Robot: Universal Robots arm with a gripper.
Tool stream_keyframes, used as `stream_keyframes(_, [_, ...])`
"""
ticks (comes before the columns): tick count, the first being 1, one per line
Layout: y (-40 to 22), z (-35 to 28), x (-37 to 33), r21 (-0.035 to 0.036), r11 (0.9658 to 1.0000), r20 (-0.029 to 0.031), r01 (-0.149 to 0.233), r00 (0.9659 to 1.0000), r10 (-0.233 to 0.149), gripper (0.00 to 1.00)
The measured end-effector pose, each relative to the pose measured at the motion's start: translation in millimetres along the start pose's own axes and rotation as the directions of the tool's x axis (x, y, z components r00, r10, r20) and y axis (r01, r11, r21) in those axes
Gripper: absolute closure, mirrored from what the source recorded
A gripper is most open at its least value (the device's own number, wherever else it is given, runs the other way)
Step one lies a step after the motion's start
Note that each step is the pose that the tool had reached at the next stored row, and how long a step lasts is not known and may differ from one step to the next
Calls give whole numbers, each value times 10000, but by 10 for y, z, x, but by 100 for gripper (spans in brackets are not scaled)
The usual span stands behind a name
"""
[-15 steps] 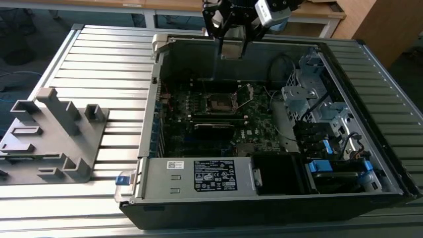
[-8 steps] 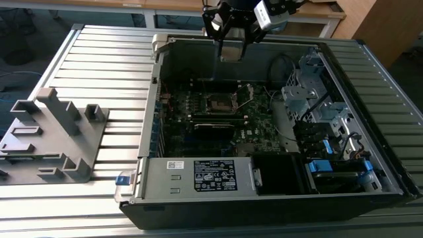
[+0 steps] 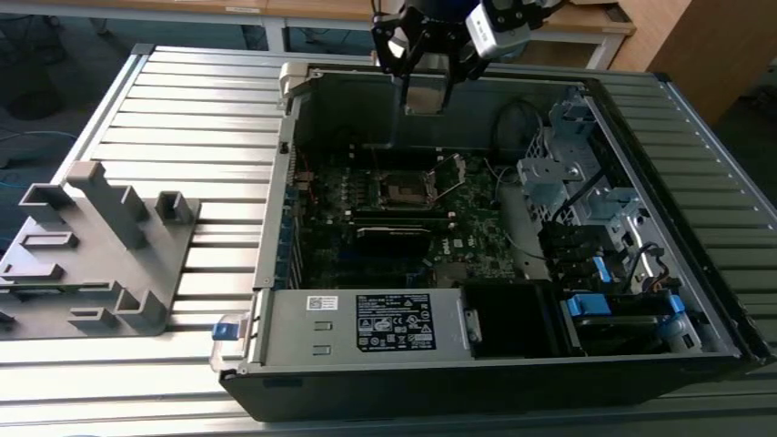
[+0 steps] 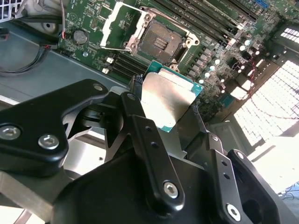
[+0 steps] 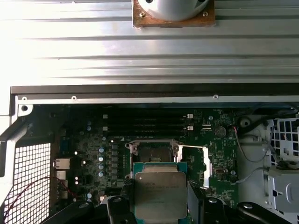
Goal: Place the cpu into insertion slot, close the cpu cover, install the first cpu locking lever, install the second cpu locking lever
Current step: 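Place the cpu into insertion slot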
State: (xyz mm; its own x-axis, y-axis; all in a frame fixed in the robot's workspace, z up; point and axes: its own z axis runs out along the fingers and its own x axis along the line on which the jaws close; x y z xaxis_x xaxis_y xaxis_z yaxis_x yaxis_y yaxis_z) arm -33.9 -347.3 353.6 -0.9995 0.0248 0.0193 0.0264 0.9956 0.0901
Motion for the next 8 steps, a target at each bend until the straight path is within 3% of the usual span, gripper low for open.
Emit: stream_keyframes(8, [-1, 7, 0, 1, 10000, 0, 0, 10000, 0, 46])
